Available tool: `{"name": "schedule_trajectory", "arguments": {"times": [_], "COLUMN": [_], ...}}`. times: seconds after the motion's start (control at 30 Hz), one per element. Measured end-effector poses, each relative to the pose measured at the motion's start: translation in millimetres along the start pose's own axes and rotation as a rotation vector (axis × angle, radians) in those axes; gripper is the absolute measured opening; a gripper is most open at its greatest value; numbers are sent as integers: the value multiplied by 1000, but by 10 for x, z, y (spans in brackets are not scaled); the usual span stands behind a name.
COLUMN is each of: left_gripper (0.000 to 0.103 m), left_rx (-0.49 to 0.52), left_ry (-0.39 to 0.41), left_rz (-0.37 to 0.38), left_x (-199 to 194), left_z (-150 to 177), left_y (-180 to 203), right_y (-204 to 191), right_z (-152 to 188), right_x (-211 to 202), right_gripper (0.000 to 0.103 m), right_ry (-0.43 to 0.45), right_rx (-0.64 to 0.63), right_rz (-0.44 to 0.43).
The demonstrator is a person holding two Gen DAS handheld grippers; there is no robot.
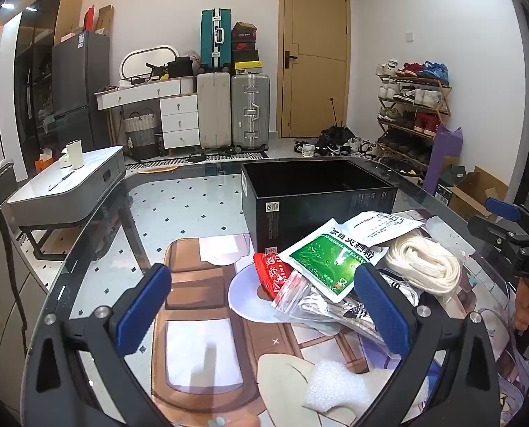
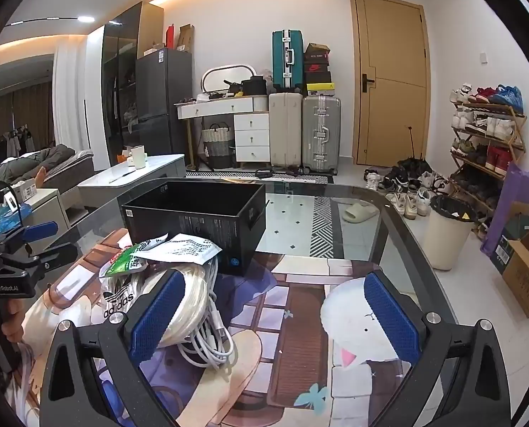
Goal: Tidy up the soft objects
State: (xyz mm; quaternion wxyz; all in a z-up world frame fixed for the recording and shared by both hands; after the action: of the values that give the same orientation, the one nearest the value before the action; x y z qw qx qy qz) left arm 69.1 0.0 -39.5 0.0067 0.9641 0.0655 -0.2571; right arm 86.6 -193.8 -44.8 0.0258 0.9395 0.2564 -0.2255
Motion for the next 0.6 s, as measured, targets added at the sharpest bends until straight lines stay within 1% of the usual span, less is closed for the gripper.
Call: {"name": "schedule_trajectory", "arguments": {"times": [0.13, 0.17, 0.47, 0.5, 0.6], "left_gripper": [103, 103, 103, 103, 103], "left_rx": [4, 4, 6, 5, 5], "left_ry": [0, -1, -4, -4, -2], "left_rz": [-1, 0, 1, 1, -1], "left_x": [1, 1, 7, 10, 7], "left_z": [0, 1, 1, 1, -1], "left_y": [0, 1, 1, -1, -2], "right_y": [6, 14, 15, 18, 19], "right_z": [-24, 11, 15, 23, 20], "right_x": [5, 66, 48, -31, -41], "right_gripper": [103, 102, 102, 102, 102], "right_ry": [-19, -30, -11, -3, 5], "right_rx": [1, 3, 6, 7, 10], "right_rz": [6, 4, -3, -3, -3]}}
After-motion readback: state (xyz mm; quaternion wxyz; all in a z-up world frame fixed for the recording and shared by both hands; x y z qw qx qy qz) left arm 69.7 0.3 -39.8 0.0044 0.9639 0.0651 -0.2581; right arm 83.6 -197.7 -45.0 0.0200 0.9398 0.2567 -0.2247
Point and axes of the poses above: each gripper's, at about its wrist camera, not at the fingertips, and x roughly the way its jaws point, y to its right, z to its underside, the point moved 8 cm from there along x, roughly the way its jaws point, and after that the axes turned 7 degrees about -z, right-handed, at the moved point
